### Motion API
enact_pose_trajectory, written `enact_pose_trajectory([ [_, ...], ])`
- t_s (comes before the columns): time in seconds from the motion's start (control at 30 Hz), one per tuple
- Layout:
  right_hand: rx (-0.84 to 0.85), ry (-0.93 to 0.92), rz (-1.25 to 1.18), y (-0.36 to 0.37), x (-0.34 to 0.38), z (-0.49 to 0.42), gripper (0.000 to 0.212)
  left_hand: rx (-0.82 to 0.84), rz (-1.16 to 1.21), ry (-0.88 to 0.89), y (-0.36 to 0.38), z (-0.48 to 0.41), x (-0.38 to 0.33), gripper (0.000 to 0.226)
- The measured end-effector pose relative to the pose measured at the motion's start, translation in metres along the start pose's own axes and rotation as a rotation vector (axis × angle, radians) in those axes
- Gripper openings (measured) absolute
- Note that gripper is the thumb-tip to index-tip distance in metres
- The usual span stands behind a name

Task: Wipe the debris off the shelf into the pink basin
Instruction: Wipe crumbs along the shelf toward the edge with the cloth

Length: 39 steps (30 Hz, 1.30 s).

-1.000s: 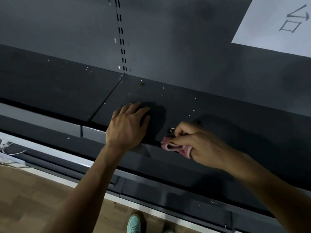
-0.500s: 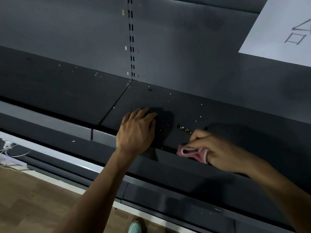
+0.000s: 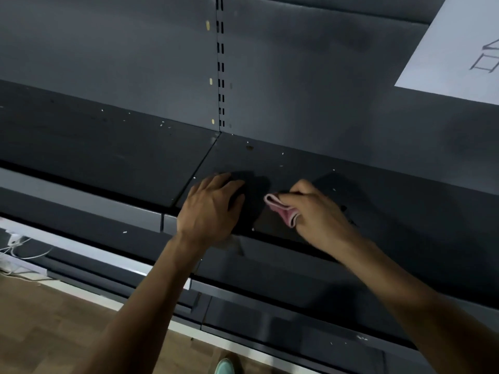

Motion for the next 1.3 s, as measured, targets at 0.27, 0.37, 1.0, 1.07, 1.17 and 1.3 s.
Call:
enact_pose_trajectory([
  [0.27, 0.343, -0.089, -0.135, -0.015, -0.007, 0.043, 0.047, -0.081, -0.001, -0.052, -0.001, 0.001, -0.003, 0.037],
  [0.37, 0.299, -0.109, -0.147, -0.004, 0.019, 0.042, 0.041, -0.088, 0.014, -0.079, -0.003, 0.000, -0.002, 0.037],
  [1.0, -0.244, 0.449, -0.090, -0.061, -0.068, 0.049, 0.035, 0.014, 0.002, 0.003, 0.004, 0.001, -0.004, 0.041],
  [1.07, -0.245, 0.571, -0.046, -0.070, -0.094, 0.079, 0.053, 0.045, 0.034, 0.054, 0.008, -0.004, -0.012, 0.042],
  [1.17, -0.232, 0.796, 0.021, -0.077, -0.127, 0.116, 0.067, 0.080, 0.097, 0.110, 0.015, -0.010, -0.030, 0.042],
  [1.3, -0.153, 0.895, 0.199, -0.062, -0.142, 0.149, 0.035, 0.122, 0.059, 0.151, 0.027, -0.012, -0.044, 0.044],
])
Point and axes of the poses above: each hand's wrist, its own z-axis away from the middle knuckle, its own y-axis out of the palm, x = y × z, the point moved 7 cm from there along -z, towards the middle knuckle, and after that the axes turned 7 degrees about z, right-handed, at the moved point
